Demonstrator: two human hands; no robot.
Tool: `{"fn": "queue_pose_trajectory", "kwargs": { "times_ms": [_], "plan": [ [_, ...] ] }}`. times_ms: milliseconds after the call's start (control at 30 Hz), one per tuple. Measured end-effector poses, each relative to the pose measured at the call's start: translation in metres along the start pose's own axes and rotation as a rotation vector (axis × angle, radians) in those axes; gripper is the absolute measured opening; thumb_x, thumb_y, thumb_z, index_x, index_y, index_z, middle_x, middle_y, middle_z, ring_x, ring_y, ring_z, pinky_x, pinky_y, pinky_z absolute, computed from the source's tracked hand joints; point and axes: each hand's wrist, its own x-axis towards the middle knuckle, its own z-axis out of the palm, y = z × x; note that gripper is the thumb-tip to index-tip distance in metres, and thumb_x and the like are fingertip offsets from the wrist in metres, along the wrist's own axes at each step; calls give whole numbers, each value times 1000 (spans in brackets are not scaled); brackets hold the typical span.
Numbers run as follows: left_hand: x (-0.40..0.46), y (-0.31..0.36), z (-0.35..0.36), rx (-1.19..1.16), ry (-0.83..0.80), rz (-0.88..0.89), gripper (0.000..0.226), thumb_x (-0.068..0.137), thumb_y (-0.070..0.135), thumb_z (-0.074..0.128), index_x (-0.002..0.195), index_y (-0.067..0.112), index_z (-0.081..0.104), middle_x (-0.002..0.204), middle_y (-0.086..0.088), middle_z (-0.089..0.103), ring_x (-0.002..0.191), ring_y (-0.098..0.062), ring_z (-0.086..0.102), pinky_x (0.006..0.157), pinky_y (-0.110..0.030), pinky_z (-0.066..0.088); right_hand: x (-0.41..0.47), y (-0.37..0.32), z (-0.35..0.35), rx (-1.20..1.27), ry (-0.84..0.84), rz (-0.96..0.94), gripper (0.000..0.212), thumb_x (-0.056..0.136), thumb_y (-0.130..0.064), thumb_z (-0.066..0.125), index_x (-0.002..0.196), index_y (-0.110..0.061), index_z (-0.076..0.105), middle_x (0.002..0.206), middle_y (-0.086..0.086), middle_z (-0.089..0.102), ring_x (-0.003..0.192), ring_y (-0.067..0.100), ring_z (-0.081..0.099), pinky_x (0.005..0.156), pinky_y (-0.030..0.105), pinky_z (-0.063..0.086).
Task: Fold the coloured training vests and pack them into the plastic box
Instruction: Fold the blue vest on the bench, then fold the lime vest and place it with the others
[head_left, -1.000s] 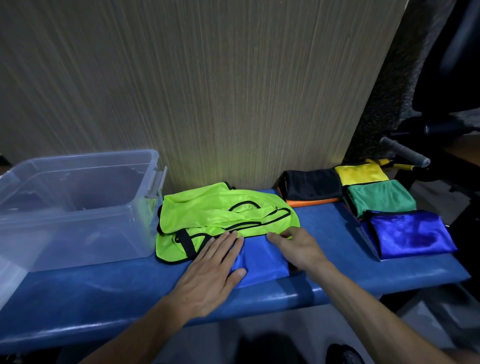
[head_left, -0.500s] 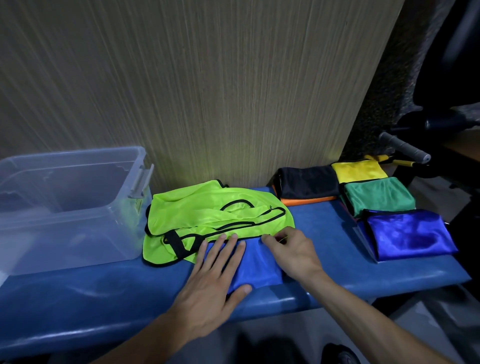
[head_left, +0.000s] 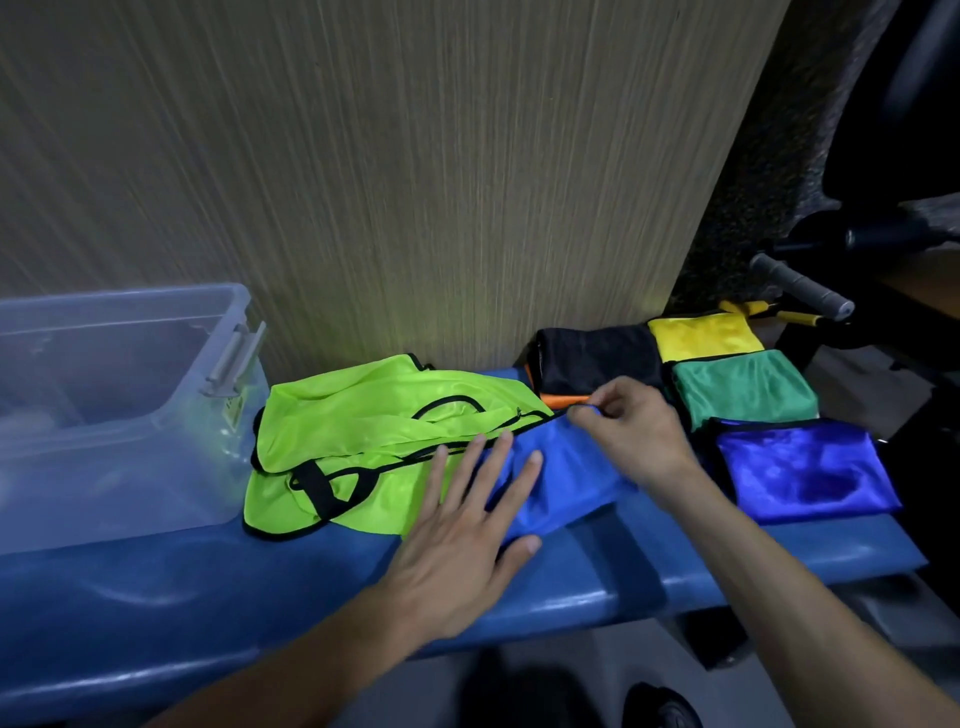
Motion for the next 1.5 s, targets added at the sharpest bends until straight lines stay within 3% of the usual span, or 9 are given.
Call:
{"fn": "queue_pose_trajectory", "kwargs": {
  "times_ms": [100,433,733,867,967,1100,1233,1400,1500],
  "plan": [
    [31,16,7,12,-17,51,70,104,58,24,163,28,1,171,-7,-3,156,-34,2,123,-60,10,22,10,-21,-61,97,-3,15,84,-28,76,87,-16,67,80,-6,69,85,19,67,77,31,50],
    [89,39,22,39,-80,57,61,103,41,22,161,28,7,170,-9,7,154,-37,12,123,-55,18,45,23,-27,-293,267,-127,25,95,-22,67,111,-5,60,103,16,63,94,36,59,77,36,41],
    [91,19,13,-42,-135,120,71,106,48,35,163,19,4,169,-6,-14,156,-22,-15,127,-43,0,20,-7,-14,-751,31,-150,43,93,-29,63,132,-17,50,133,8,46,118,36,50,91,46,49],
    [82,0,-13,-67,-171,62,92,99,59,46,161,10,0,168,-5,-17,156,-19,-13,127,-39,-1,1,-14,5,-781,-245,-186,44,97,-43,54,135,-21,51,139,5,44,127,33,44,100,45,46],
    [68,-18,-24,-45,-261,-30,93,94,64,50,161,15,8,170,-4,2,156,-24,7,126,-43,12,-7,-7,18,-819,-418,-123,61,96,-56,52,146,-22,39,154,4,31,141,33,31,109,50,37],
    [55,-31,-36,30,-265,-67,41,98,50,50,127,21,47,131,2,55,120,-24,52,96,-39,45,-7,4,28,-788,-366,-121,63,96,-52,54,148,-22,34,155,2,28,145,32,24,109,55,36],
    [45,-42,-47,104,-261,-97,23,98,36,52,115,21,53,116,3,59,108,-24,57,82,-36,45,-2,14,29,-766,-259,-148,52,98,-41,53,144,-23,37,149,-1,36,140,29,29,107,56,39],
    [24,-68,-57,17,-264,-101,25,98,51,51,101,26,52,112,7,58,110,-18,55,78,-33,44,-3,11,30,-761,-241,-181,62,98,-54,51,149,-22,36,154,1,32,142,31,29,112,52,35],
    [11,-84,-57,-63,-215,-133,32,97,56,52,99,24,55,103,9,59,103,-18,56,81,-39,50,-8,4,32,-638,-265,-368,69,91,-48,61,151,-24,37,153,1,36,145,28,30,116,48,32]
  ]
}}
